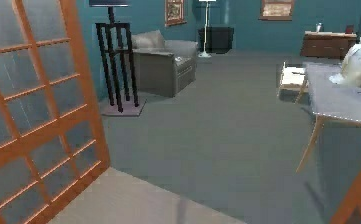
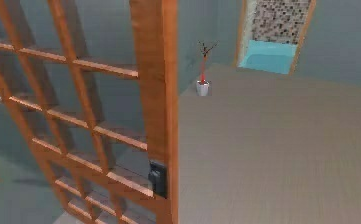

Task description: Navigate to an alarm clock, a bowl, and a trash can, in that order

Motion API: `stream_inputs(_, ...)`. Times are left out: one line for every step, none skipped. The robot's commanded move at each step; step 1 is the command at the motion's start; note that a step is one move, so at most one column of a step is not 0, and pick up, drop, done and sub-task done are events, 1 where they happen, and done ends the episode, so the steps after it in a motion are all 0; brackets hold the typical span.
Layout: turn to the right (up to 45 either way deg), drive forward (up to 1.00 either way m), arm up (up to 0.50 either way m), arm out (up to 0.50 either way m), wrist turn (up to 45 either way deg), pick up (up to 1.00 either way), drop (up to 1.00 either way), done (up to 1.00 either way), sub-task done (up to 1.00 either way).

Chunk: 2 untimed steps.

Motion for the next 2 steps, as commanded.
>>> stream_inputs(21.0, 0.0, 0.0, 0.0, 0.0, 0.0, 0.0, 0.0, 0.0)
stream_inputs(0.0, 1.0, 0.0, 0.0, 0.0, 0.0, 0.0, 0.0, 0.0)
